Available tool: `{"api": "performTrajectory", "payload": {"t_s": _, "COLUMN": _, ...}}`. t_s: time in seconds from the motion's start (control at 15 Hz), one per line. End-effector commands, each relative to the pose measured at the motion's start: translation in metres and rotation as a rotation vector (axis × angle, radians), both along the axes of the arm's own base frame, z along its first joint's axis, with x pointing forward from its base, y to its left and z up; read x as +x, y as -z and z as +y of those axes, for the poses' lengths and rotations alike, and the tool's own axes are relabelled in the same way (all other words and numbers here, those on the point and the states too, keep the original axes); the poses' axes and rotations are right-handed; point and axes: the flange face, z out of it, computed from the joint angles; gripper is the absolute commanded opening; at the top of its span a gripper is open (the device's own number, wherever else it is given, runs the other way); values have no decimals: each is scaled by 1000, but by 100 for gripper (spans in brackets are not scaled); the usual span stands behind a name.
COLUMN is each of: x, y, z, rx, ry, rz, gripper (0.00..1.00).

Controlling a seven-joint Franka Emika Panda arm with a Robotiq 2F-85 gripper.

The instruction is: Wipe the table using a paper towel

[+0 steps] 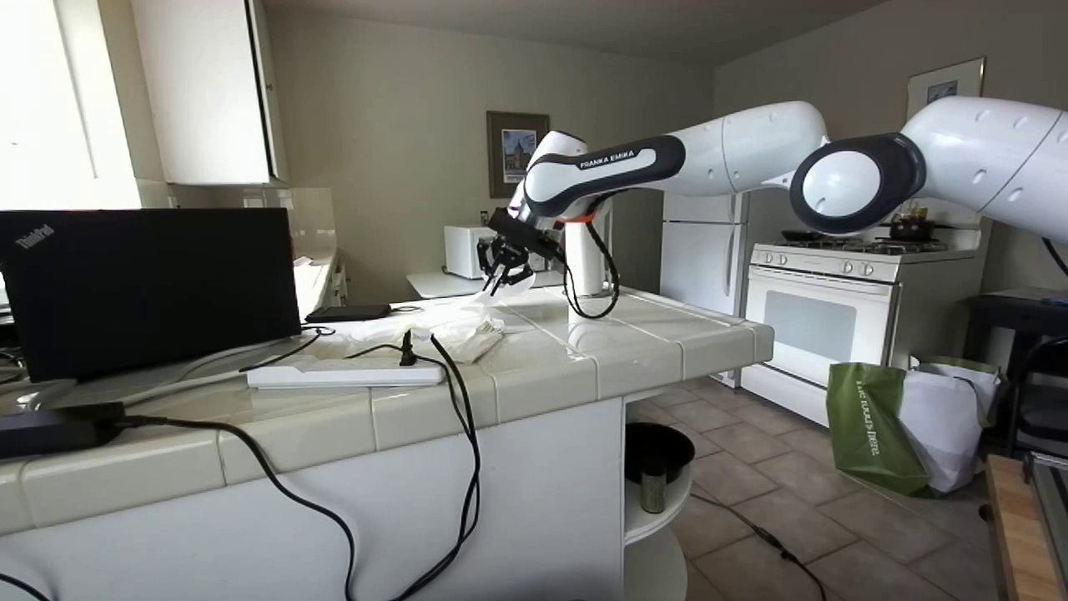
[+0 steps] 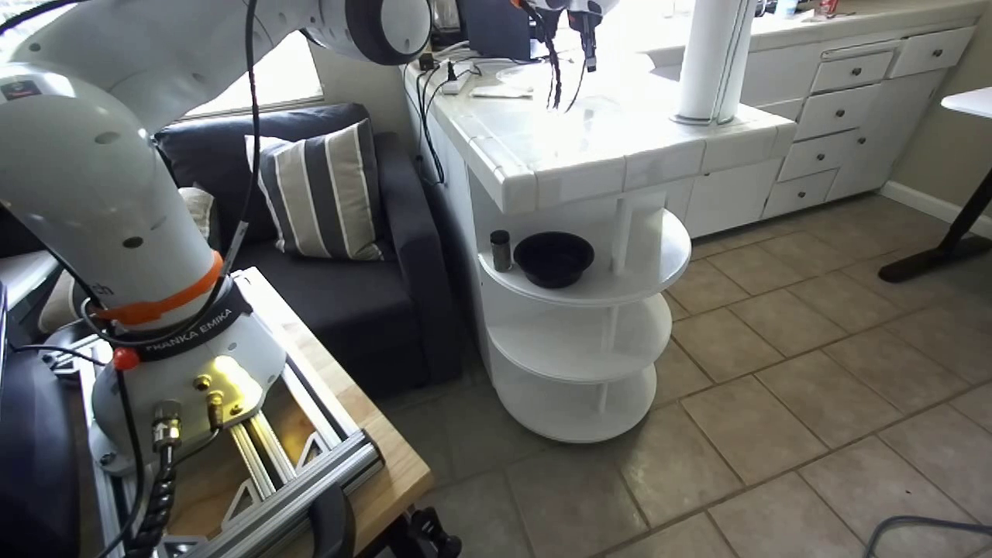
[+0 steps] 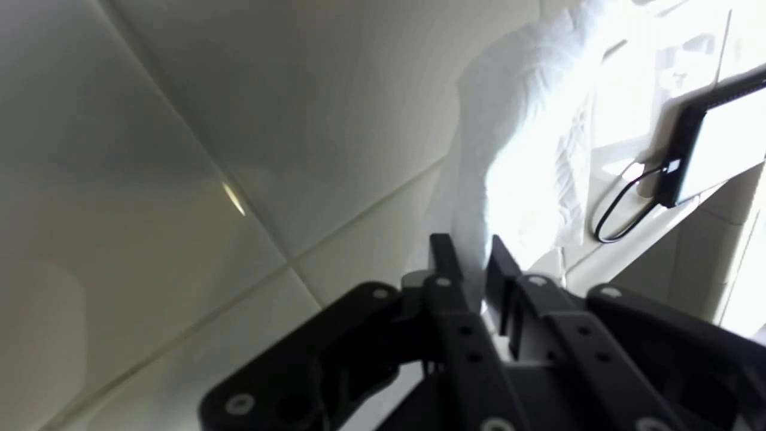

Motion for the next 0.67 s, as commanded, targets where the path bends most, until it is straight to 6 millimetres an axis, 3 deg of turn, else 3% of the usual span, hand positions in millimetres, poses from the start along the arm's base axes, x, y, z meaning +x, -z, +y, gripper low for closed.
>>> {"api": "performTrajectory", "payload": {"t_s": 0.0, "x": -9, "y": -9, "z": -6, "rx": 34, "ry": 12, "rz": 107, "gripper": 48}}
{"api": "performTrajectory", "payload": {"t_s": 0.4, "x": -50, "y": -52, "z": -48, "rx": -46, "ry": 116, "rz": 425, "gripper": 94}}
{"api": "performTrajectory", "payload": {"t_s": 0.6, "x": -74, "y": -68, "z": -81, "rx": -164, "ry": 101, "rz": 547, "gripper": 100}}
